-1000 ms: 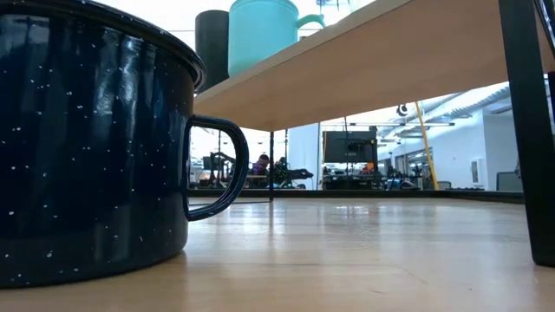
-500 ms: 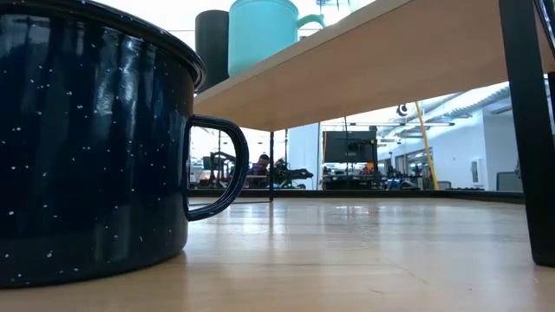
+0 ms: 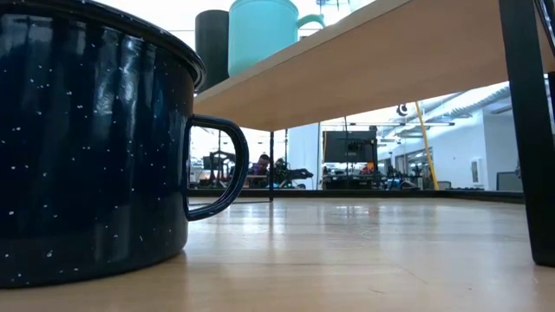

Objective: Stack small to large cups/mugs on shelf
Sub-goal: Put the purple mug on the shelf

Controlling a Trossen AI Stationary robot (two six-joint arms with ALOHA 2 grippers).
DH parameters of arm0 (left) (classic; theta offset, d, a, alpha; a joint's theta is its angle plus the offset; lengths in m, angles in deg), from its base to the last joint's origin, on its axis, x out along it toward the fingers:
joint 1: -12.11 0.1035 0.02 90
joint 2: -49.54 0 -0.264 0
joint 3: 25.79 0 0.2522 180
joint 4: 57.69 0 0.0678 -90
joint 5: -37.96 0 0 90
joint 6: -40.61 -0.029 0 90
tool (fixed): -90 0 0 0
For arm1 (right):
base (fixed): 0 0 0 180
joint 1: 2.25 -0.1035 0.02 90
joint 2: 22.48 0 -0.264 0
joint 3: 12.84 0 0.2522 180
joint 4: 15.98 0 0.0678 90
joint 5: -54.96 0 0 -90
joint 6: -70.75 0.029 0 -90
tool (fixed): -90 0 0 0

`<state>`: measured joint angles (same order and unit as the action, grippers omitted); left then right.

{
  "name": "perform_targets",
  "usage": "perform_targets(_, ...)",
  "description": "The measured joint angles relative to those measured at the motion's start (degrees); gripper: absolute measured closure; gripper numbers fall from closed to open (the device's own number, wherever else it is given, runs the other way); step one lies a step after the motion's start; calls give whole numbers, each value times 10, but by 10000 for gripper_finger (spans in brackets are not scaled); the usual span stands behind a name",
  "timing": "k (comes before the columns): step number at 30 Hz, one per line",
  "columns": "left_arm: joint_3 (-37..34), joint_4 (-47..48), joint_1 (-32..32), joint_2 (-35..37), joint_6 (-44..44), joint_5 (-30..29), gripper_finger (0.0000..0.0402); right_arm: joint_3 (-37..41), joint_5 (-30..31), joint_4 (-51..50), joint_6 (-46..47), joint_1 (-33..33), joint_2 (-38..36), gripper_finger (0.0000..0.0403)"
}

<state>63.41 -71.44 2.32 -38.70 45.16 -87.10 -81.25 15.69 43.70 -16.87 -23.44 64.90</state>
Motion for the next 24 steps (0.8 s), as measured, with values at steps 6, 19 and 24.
perform_targets(6, 0, -9, 0, -12, 0, 5, 312, 0, 3, -4, -2, 18, 0, 249)
perform_targets(19, 0, -5, -1, -12, 1, 6, 312, 0, 19, -2, -2, 28, 0, 360)
perform_targets(24, 0, -4, -2, -15, -4, 8, 312, 0, 22, -2, 1, 28, 0, 395)
